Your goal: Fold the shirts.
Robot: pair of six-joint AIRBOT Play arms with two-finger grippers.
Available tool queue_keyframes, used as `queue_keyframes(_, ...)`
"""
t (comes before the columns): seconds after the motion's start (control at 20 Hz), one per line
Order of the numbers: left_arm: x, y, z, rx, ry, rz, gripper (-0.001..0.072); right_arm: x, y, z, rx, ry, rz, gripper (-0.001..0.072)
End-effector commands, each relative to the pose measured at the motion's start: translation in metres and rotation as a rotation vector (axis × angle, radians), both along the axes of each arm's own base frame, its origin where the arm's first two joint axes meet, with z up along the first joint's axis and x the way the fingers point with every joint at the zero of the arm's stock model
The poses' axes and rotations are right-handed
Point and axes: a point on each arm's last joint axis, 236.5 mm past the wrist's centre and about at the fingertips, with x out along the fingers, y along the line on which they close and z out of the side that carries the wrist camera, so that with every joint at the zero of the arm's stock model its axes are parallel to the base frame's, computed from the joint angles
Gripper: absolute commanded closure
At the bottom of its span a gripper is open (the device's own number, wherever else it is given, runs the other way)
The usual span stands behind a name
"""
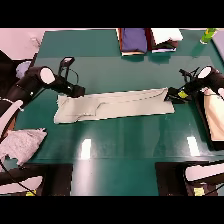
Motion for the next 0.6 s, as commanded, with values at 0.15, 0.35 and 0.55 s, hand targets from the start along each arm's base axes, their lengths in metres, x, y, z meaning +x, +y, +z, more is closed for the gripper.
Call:
queue_keyframes(0.15, -0.007, -0.061, -0.017, -0.077, 0.005, -0.059, 0.0682, 0.0, 0.026, -0.001, -0.005, -0.016, 0.107, 0.0695)
queue_keyframes(0.35, -0.018, -0.104, -0.051, -0.112, 0.066, -0.103, 0.0682, 0.009, 0.034, 0.044, -0.004, -0.076, 0.148, 0.0697)
queue_keyframes(0.55, -0.016, -0.146, -0.058, -0.139, 0.058, -0.171, 0.0682, 0.011, 0.049, 0.13, -0.012, -0.234, 0.197, 0.0697)
